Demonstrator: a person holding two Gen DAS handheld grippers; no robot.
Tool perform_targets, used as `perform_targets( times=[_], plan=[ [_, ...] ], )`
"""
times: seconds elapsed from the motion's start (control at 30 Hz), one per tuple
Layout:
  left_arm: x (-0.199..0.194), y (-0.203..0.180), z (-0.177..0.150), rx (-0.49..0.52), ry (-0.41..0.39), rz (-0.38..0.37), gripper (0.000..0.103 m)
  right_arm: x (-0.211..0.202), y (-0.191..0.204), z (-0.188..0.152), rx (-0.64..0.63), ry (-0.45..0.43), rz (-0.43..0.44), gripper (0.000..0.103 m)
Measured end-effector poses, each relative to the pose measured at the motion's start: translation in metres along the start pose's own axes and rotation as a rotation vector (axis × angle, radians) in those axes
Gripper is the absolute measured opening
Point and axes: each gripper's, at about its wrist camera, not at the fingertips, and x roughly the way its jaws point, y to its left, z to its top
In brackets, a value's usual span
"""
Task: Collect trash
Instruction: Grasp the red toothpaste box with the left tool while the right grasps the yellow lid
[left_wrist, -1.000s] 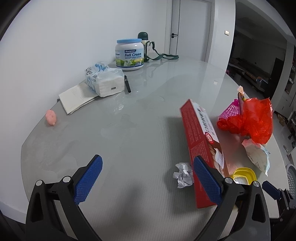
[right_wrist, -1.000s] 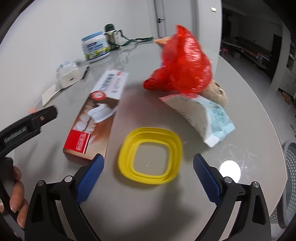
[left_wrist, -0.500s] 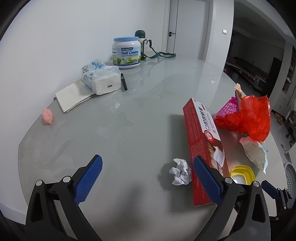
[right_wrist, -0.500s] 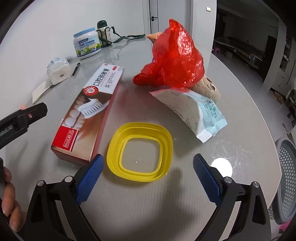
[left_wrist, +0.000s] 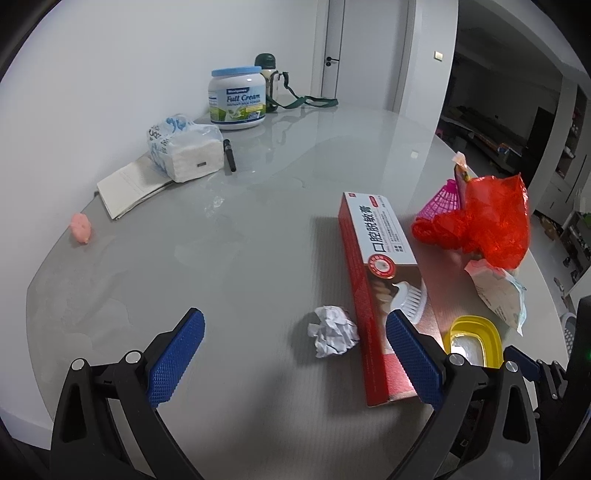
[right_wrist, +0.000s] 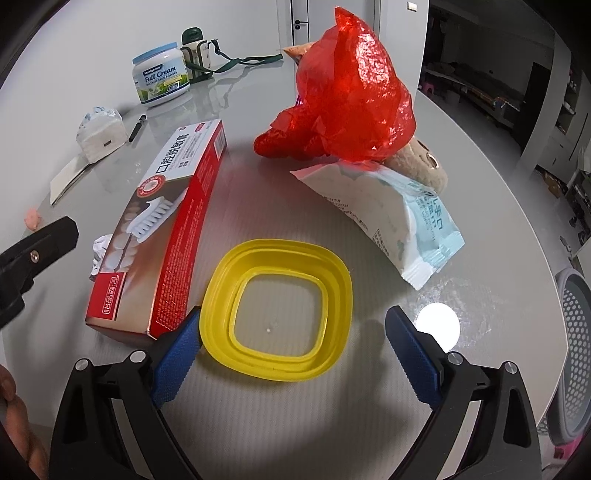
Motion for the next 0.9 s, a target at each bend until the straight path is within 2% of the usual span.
perform_targets(
  times=[0.1, 0.17, 0.2, 0.57, 0.9],
  plan=[
    [0.003, -0.005, -0.001, 0.006, 0.018, -0.010, 0.097, -0.001, -0.001, 0.000, -0.004, -0.004, 0.009, 0.089],
    [0.005, -0.008, -0.001, 0.005, 0.030, -0.017, 0.097, -0.003, -0.001, -0.001, -0.017, -0.020, 0.004, 0.072],
    [0.007, -0.009, -0.001, 0.005, 0.037, -0.021, 0.097, -0.004, -0.002, -0.001, -0.027, -0.023, -0.005, 0.068],
    [0.022, -0.038, 0.010, 0.007, 0.072, -0.030, 0.097, -0.024, -0.041, -0.012, 0.037, -0.076, 0.059, 0.068],
    [0.061, -0.072, 0.024, 0.029, 0.130, -0.004, 0.097, -0.040, -0.072, -0.025, 0.079, -0.099, 0.098, 0.068]
  ],
)
